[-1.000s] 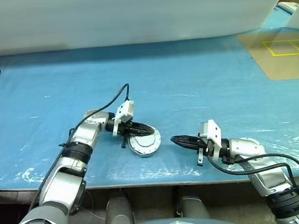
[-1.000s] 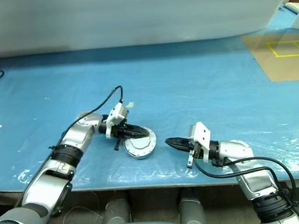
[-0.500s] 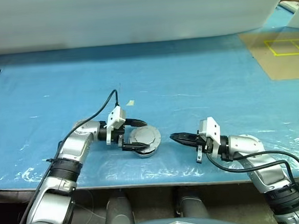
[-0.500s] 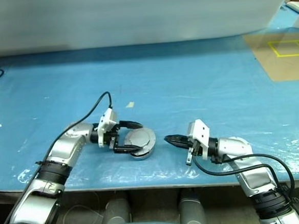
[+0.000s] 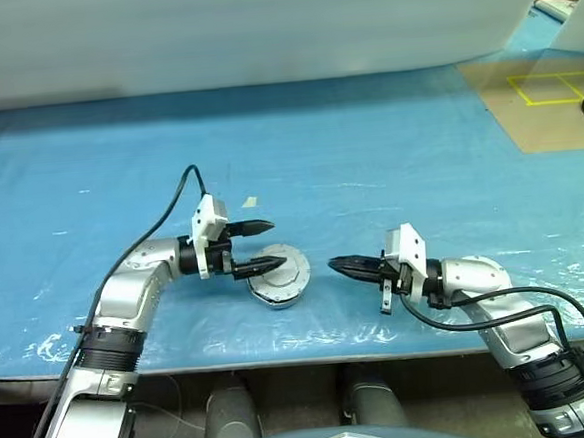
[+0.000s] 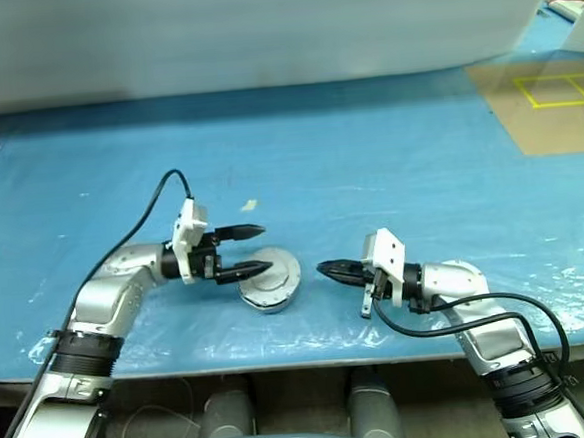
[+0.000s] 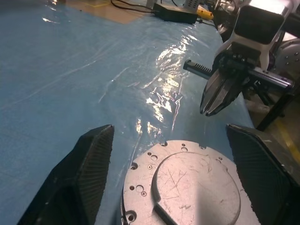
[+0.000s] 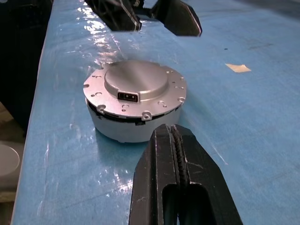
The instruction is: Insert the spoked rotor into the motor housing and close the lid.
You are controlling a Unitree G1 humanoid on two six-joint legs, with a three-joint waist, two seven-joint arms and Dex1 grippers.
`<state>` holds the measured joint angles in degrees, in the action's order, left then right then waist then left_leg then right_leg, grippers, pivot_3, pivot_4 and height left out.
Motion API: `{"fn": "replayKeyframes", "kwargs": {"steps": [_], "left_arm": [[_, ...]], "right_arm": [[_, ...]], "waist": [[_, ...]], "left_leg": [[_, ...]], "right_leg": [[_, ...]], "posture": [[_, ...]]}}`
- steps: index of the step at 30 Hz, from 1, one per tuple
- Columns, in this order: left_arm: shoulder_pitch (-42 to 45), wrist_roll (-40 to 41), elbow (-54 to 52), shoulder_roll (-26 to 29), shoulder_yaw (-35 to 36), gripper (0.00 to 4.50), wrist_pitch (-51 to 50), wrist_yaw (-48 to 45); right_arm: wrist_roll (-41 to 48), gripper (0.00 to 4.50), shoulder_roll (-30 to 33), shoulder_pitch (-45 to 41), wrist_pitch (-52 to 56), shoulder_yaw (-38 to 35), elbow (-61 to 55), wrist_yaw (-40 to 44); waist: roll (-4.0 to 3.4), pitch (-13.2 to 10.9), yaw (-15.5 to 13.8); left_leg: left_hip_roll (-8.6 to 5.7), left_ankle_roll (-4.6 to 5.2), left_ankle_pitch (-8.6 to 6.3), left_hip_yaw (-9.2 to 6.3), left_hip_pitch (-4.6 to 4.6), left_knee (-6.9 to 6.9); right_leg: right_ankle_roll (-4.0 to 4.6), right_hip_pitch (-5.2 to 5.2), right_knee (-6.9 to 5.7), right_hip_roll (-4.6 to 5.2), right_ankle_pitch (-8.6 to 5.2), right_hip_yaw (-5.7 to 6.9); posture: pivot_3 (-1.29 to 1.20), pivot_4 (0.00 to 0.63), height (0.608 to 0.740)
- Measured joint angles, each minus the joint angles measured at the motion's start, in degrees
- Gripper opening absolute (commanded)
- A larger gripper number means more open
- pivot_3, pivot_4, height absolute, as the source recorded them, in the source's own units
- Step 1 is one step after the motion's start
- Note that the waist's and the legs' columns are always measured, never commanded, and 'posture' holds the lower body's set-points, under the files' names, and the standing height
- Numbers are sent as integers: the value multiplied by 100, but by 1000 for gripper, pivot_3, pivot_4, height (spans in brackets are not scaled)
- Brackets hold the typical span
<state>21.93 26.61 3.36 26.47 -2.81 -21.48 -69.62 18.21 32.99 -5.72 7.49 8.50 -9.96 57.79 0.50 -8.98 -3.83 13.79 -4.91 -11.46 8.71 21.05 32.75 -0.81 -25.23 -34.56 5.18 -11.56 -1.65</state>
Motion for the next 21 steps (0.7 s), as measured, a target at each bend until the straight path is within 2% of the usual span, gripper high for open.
{"fn": "replayKeyframes", "kwargs": {"steps": [8,19,21], "left_arm": [[-714,4,-292,477,-16,155,34,-172],[-1015,-484,-307,568,-209,71,514,22],[-1015,-486,-308,543,-204,0,532,96]], "right_arm": [[-8,0,-41,-40,-5,6,9,5],[5,0,-65,-173,38,4,7,48],[59,366,-133,-378,163,2,-7,26]], "waist": [[0,0,-6],[0,0,1],[0,0,6]], "left_leg": [[1,4,-2,0,-3,-1],[1,12,-6,0,-6,3],[0,12,-6,1,-9,3]], "right_leg": [[0,-1,-1,0,0,1],[0,0,-8,0,0,-1],[0,0,-14,0,0,-2]], "posture": [[0,150,740],[0,150,740],[0,150,740]]}}
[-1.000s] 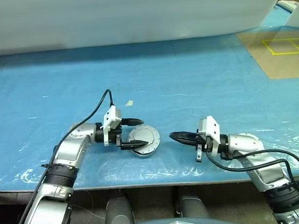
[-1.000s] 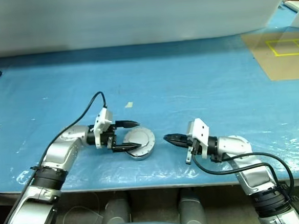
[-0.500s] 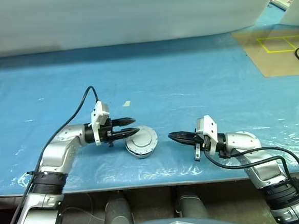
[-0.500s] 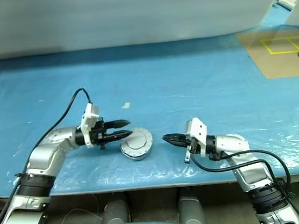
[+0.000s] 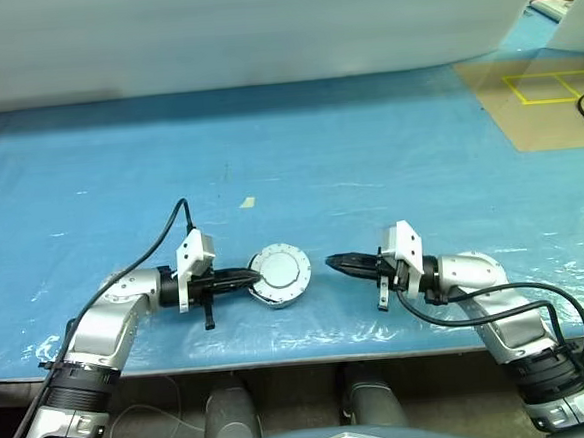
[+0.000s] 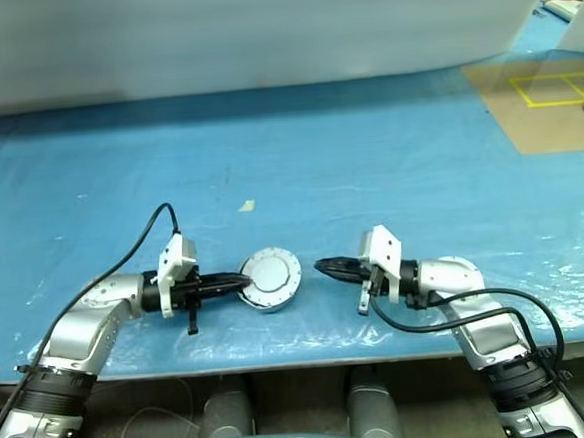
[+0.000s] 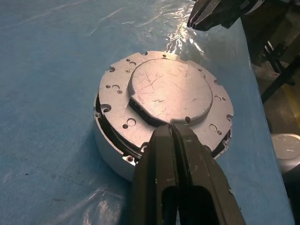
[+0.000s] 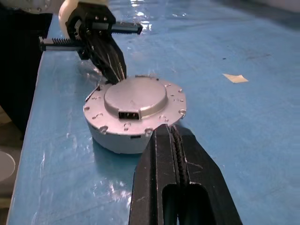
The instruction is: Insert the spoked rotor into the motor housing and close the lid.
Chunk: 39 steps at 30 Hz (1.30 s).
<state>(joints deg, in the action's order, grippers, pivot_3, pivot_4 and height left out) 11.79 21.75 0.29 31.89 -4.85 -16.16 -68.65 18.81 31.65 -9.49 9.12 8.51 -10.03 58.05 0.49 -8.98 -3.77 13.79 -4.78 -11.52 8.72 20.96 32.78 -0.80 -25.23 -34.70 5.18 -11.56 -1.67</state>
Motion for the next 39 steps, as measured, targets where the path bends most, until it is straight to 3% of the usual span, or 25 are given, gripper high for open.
{"fn": "replayKeyframes", "kwargs": {"steps": [3,13,25,39], "left_arm": [[3,68,-7,-41,41,0,-22,114],[-314,483,-436,142,625,0,-193,353],[-1324,620,-1198,192,795,0,-63,544],[-1899,391,-1168,15,903,0,829,965]], "right_arm": [[137,1108,-157,-325,163,1,-6,-49],[50,4459,-416,-1012,376,515,312,257],[-259,4459,-863,-1381,1040,1005,721,72],[-685,4459,-1062,-1445,1021,1095,1030,-117]], "waist": [[0,0,-3],[0,0,10],[1,0,22],[1,1,118]], "left_leg": [[0,-1,1,0,-4,1],[1,-12,7,0,1,2],[3,-12,6,0,-1,2],[4,-12,6,0,-3,3]], "right_leg": [[0,0,-4,0,0,0],[1,-2,0,-1,0,2],[1,-2,-1,-1,0,3],[1,0,-3,-2,0,2]], "posture": [[0,150,740],[0,150,740],[0,150,740],[0,150,740]]}}
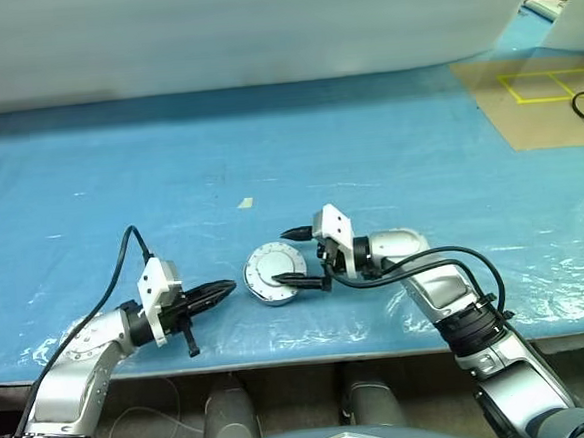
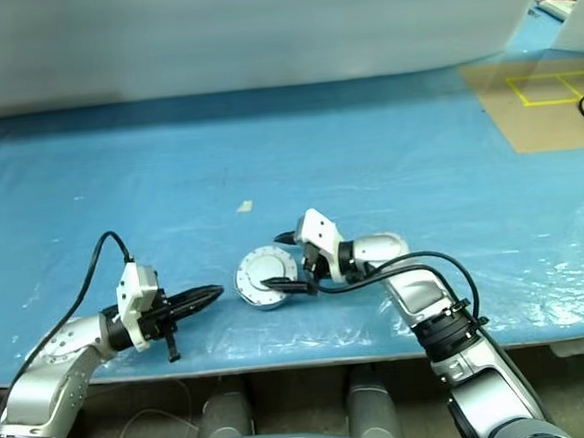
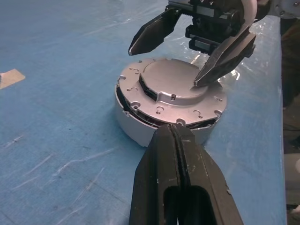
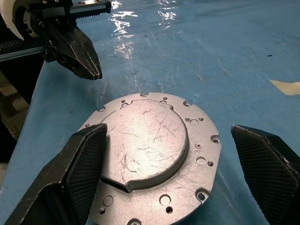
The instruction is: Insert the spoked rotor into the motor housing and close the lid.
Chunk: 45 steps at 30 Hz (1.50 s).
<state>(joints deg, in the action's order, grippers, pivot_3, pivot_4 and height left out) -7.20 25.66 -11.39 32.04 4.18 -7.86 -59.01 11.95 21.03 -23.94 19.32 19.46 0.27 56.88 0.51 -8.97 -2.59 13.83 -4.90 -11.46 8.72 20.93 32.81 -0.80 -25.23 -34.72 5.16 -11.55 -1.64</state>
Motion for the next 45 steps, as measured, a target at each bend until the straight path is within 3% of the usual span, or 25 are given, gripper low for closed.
{"fn": "replayKeyframes", "kwargs": {"steps": [13,16,19,45], "left_arm": [[-38,-13,-35,-87,0,0,33,360],[-25,-13,-42,-103,0,0,32,425],[-37,-9,-43,-115,-1,0,32,451],[-269,27,-41,-117,4,0,3,467]], "right_arm": [[-92,4459,-195,60,256,267,-308,-66],[-208,3838,-246,42,257,311,-288,-200],[-292,2940,-261,23,209,349,-225,-248],[-535,2938,-487,0,-248,434,67,-444]], "waist": [[0,0,8],[1,1,8],[2,2,10],[4,3,25]], "left_leg": [[1,0,0,0,-7,1],[1,0,0,0,-12,1],[1,0,0,0,-18,1],[2,12,-8,2,-38,0]], "right_leg": [[0,3,-3,-1,0,0],[0,7,-3,-1,0,-1],[0,12,-3,-1,0,-1],[2,21,-12,-2,2,-4]], "posture": [[0,150,740],[0,150,740],[0,150,740],[0,150,740]]}}
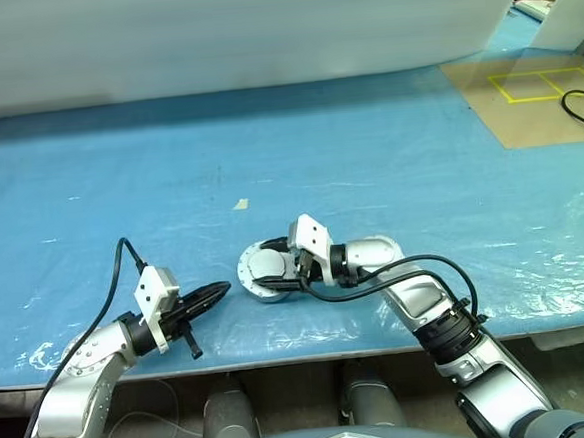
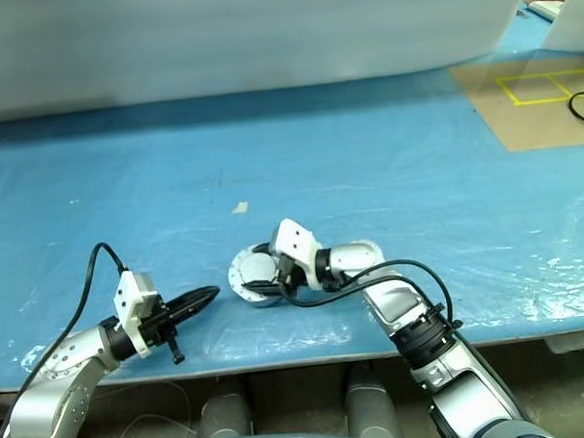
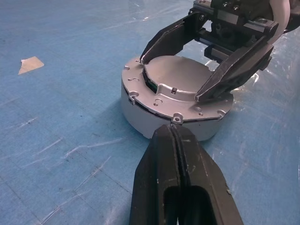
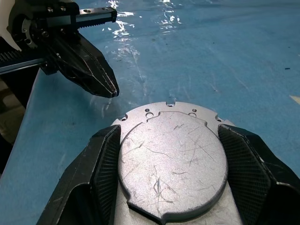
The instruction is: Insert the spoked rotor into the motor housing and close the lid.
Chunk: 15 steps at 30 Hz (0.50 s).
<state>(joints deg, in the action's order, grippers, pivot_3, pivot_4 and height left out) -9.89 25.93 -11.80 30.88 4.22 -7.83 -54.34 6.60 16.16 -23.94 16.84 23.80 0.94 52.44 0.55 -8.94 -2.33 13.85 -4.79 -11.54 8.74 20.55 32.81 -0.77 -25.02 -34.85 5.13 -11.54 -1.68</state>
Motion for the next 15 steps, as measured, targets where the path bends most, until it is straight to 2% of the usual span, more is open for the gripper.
{"fn": "replayKeyframes", "kwargs": {"steps": [8,15], "left_arm": [[53,6,1,-1,0,0,-16,10],[126,41,1,-43,-1,0,-92,38]], "right_arm": [[-158,2938,25,-57,-64,118,26,-39],[-187,2938,112,-161,360,180,-79,-31]], "waist": [[1,2,7],[0,11,-14]], "left_leg": [[0,0,0,0,-16,-2],[-2,8,-6,0,-44,-5]], "right_leg": [[1,11,-1,-1,1,-1],[-1,39,0,1,0,-3]], "posture": [[0,150,740],[0,150,740]]}}
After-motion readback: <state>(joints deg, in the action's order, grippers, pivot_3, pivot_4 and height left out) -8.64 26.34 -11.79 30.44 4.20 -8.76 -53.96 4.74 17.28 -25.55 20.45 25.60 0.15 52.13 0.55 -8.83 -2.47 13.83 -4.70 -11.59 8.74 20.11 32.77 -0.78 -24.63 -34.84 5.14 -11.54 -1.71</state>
